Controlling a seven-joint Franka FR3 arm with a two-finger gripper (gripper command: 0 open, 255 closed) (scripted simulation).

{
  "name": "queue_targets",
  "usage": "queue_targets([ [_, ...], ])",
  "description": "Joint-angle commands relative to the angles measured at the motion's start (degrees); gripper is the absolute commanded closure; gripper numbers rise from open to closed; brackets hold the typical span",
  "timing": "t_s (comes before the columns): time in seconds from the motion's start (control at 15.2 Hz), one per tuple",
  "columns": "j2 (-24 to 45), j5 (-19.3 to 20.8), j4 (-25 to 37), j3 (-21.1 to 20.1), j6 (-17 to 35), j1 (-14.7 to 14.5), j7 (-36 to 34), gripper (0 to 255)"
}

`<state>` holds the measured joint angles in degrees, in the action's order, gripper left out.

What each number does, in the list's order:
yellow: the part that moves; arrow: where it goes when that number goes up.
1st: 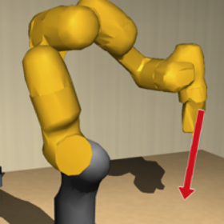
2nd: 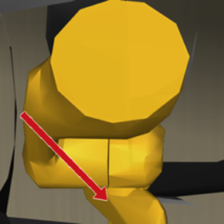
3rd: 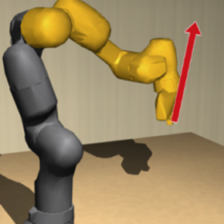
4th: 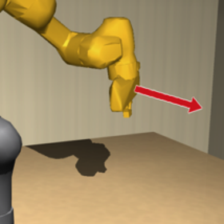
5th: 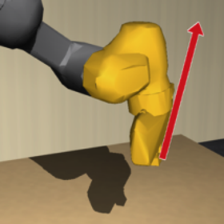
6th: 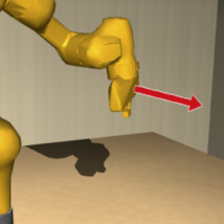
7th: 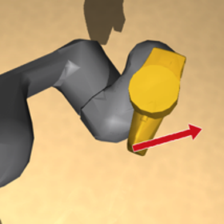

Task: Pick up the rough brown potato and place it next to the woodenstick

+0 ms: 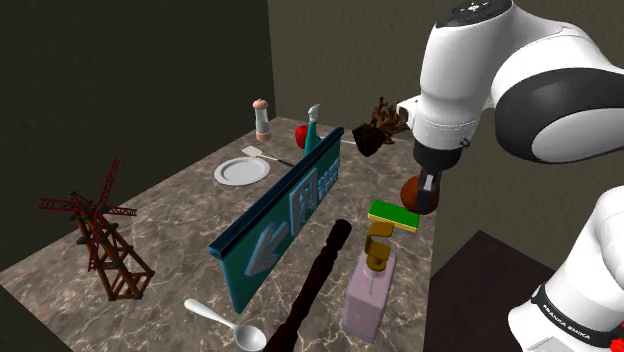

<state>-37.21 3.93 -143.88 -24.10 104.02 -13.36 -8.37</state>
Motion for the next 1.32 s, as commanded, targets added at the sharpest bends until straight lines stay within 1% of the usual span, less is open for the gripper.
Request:
queue_targets([
  [0.0,0.9,-1.6,1.3,-2.6,-1.0,-1.1,-3.0,255],
  [0.4,4.7,-5.1,6.6,-10.2,-3.7,-3.3,-11.5,255],
  [0.73,9.9,-6.5,12.7,-17.1,-5.6,-3.8,-19.3,255],
  [0.99,15.6,-6.1,18.7,-23.3,-7.0,-3.2,-26.2,255],
  [1.25,23.4,-3.5,25.6,-30.6,-8.6,-1.9,-34.4,255],
])
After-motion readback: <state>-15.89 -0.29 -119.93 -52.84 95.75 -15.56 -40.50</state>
